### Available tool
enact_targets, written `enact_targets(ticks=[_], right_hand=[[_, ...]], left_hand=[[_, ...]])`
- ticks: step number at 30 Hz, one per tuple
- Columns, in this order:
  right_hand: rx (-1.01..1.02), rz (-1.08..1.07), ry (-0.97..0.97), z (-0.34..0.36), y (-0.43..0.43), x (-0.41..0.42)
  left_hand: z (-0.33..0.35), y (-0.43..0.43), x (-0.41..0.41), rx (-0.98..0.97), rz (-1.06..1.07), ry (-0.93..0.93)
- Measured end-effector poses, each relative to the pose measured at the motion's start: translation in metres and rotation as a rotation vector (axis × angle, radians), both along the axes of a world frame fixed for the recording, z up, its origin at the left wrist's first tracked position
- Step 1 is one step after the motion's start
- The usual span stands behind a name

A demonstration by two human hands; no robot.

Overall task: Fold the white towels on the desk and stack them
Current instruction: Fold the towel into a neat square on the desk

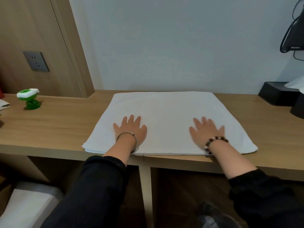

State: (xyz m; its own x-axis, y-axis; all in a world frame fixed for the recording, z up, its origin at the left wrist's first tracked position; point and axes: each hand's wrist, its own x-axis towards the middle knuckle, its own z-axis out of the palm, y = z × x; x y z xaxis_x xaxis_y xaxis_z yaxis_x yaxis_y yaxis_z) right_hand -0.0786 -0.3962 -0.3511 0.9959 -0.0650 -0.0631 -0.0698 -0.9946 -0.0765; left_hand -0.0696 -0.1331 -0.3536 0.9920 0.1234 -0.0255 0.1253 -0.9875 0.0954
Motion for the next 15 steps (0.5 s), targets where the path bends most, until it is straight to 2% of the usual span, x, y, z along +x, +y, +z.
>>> enact_targets(ticks=[2, 6, 10, 15], right_hand=[[0.016, -0.114, -0.020, 0.000, -0.027, -0.008], [0.002, -0.196, -0.031, 0.003, -0.047, -0.016], [0.000, -0.274, 0.066, 0.014, -0.024, -0.019], [0.065, 0.033, 0.083, 0.023, 0.036, -0.023]], left_hand=[[0.000, -0.001, -0.001, 0.005, 0.035, -0.014], [0.002, -0.002, -0.009, 0.031, 0.022, -0.143], [0.001, -0.007, -0.013, 0.013, -0.069, -0.051], [0.001, -0.020, -0.018, -0.006, -0.027, 0.026]])
